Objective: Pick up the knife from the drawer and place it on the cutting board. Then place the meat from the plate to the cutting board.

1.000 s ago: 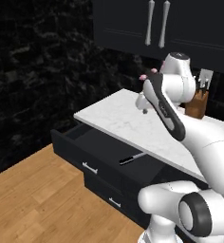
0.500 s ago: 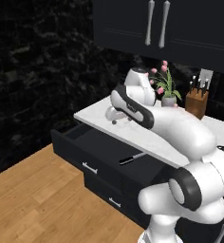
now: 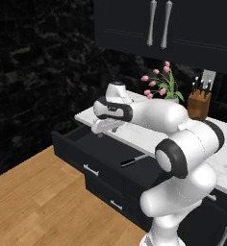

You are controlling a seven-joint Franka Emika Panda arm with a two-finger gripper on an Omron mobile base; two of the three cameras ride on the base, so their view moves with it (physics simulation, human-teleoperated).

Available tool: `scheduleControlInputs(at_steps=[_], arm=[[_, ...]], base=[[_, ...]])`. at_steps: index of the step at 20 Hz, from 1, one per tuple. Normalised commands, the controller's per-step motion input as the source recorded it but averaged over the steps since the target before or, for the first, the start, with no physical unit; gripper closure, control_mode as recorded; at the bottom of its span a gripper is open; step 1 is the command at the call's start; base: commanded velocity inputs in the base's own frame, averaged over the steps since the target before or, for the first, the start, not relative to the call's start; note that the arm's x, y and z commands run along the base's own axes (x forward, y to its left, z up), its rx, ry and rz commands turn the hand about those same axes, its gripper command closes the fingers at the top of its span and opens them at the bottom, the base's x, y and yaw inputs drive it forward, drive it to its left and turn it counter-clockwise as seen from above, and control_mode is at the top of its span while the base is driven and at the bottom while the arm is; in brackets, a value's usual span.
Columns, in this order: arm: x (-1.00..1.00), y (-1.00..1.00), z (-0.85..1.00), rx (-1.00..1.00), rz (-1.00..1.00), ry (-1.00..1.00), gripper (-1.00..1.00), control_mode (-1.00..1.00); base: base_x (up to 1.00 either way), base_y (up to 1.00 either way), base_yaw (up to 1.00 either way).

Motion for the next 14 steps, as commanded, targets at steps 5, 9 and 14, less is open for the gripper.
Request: scheduleControlInputs(at_steps=[5,9,14], arm=[[0.03,0.00,-1.00,-0.07,0.00,0.09,-1.00,-1.00],[0.00,0.00,-0.84,-0.03,0.00,0.00,-1.00,-1.00],[0.00,0.02,-0.71,-0.01,0.00,0.00,-1.00,-1.00]], base=[[0.00,0.00,0.00],[0.00,0.00,0.00],[0.00,0.00,0.00]])
